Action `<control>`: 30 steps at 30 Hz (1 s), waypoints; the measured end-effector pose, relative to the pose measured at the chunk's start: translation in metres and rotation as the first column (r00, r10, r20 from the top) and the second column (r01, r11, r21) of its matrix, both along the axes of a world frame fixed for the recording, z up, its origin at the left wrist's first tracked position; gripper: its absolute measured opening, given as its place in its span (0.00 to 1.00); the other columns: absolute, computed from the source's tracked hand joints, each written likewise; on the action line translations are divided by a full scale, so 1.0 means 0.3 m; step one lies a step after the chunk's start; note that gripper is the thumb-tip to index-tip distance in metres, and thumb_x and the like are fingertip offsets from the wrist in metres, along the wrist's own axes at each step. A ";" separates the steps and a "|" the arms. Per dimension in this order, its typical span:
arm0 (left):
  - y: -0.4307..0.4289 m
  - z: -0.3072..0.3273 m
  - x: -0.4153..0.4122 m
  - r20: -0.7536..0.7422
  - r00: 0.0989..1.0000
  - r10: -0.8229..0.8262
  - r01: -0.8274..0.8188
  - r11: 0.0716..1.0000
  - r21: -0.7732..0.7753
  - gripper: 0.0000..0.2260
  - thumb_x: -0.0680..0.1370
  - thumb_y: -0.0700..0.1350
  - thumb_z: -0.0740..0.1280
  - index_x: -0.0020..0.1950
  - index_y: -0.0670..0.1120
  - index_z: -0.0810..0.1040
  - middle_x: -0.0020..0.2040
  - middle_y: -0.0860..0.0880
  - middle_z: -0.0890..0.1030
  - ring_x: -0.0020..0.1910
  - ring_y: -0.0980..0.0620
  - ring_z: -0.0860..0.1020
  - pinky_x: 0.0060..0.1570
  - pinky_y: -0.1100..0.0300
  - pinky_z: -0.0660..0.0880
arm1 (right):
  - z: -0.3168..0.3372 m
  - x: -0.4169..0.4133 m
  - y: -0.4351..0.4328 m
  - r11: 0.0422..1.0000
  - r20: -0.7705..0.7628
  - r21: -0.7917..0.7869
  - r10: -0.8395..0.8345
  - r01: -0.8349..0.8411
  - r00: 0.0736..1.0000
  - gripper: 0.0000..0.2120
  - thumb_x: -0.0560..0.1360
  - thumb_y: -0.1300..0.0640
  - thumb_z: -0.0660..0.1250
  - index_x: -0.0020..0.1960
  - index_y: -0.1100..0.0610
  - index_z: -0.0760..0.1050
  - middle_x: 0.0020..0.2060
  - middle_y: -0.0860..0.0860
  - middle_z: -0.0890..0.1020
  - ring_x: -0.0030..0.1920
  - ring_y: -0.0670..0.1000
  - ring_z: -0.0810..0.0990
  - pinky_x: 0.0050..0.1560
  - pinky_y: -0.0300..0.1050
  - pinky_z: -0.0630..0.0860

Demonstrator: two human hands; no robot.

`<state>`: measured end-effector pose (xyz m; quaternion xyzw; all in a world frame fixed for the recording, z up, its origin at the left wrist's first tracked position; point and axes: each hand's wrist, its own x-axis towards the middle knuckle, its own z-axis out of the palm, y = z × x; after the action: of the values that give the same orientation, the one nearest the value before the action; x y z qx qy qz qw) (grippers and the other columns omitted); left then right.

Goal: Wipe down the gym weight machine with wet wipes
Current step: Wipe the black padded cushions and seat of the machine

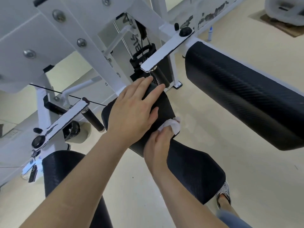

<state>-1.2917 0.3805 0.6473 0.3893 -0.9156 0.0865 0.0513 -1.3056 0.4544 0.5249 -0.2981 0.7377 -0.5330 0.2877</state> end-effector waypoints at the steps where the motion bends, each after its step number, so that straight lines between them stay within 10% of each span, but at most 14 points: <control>1: 0.015 0.007 0.021 -0.084 0.996 0.040 -0.035 0.998 0.054 0.25 0.76 0.47 0.65 0.74 0.54 0.67 0.74 0.49 0.67 0.73 0.47 0.64 0.69 0.50 0.64 | 0.012 0.032 0.020 0.996 -0.038 -0.067 0.064 -0.066 0.997 0.23 0.82 0.58 0.54 0.75 0.62 0.57 0.72 0.61 0.65 0.69 0.59 0.66 0.70 0.50 0.64; 4: 0.044 0.053 0.094 -0.348 0.876 0.335 -0.215 0.916 0.340 0.23 0.76 0.44 0.68 0.70 0.55 0.72 0.71 0.57 0.70 0.70 0.55 0.66 0.68 0.61 0.61 | 0.102 0.152 0.090 0.745 -0.380 -0.273 0.497 -0.608 0.780 0.15 0.80 0.63 0.56 0.65 0.67 0.70 0.61 0.64 0.76 0.64 0.62 0.71 0.72 0.56 0.64; 9: 0.119 0.032 0.200 -0.534 0.706 0.465 -0.282 0.876 0.390 0.18 0.75 0.47 0.71 0.65 0.55 0.75 0.62 0.59 0.74 0.62 0.62 0.72 0.61 0.72 0.65 | 0.019 0.103 0.012 0.587 -0.775 -0.254 0.352 -0.769 0.525 0.12 0.75 0.64 0.64 0.57 0.61 0.79 0.55 0.56 0.82 0.59 0.58 0.78 0.67 0.48 0.66; 12: 0.188 -0.051 0.255 -0.616 0.239 0.750 -0.279 0.661 0.697 0.15 0.77 0.51 0.69 0.63 0.59 0.74 0.62 0.62 0.76 0.60 0.66 0.74 0.58 0.66 0.71 | -0.034 -0.015 -0.007 0.593 -0.898 -0.233 0.173 -0.771 0.405 0.15 0.78 0.63 0.63 0.64 0.59 0.78 0.63 0.53 0.80 0.65 0.52 0.76 0.67 0.49 0.70; 14: 0.228 -0.134 0.268 -0.380 -0.230 0.896 0.000 0.390 0.921 0.12 0.80 0.54 0.63 0.63 0.57 0.76 0.63 0.56 0.78 0.61 0.56 0.77 0.62 0.51 0.73 | -0.036 -0.071 -0.030 0.572 -0.949 -0.185 0.107 -0.799 0.296 0.17 0.79 0.62 0.63 0.67 0.60 0.76 0.66 0.51 0.77 0.67 0.50 0.75 0.67 0.48 0.70; 16: 0.262 -0.201 0.255 -0.143 -0.401 0.905 0.259 0.262 0.930 0.12 0.82 0.51 0.58 0.61 0.52 0.78 0.60 0.49 0.81 0.58 0.50 0.80 0.57 0.50 0.76 | -0.035 -0.101 -0.053 0.526 -0.976 -0.120 0.093 -0.842 0.197 0.18 0.81 0.61 0.61 0.70 0.61 0.73 0.69 0.52 0.75 0.69 0.50 0.73 0.69 0.46 0.67; 23: 0.281 -0.183 0.189 -0.561 0.045 0.827 -0.280 0.550 0.787 0.06 0.81 0.53 0.62 0.57 0.61 0.73 0.50 0.67 0.78 0.51 0.67 0.77 0.43 0.75 0.73 | -0.046 -0.287 -0.048 0.600 -0.980 -0.097 0.081 -0.794 0.180 0.19 0.81 0.64 0.57 0.72 0.58 0.69 0.69 0.53 0.72 0.72 0.53 0.69 0.73 0.51 0.65; 30: 0.182 -0.072 0.207 -0.746 0.156 0.647 -0.386 0.735 0.557 0.10 0.74 0.52 0.72 0.43 0.51 0.73 0.41 0.51 0.74 0.40 0.56 0.72 0.40 0.65 0.71 | 0.147 -0.220 -0.096 0.703 -0.784 -0.453 -0.022 -0.548 0.620 0.11 0.78 0.53 0.69 0.44 0.60 0.83 0.42 0.52 0.85 0.43 0.53 0.81 0.48 0.44 0.77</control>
<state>-1.2296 0.4353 0.6257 0.6612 -0.5356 -0.2404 0.4671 -1.3715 0.4257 0.5690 -0.6814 0.4936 -0.5343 -0.0812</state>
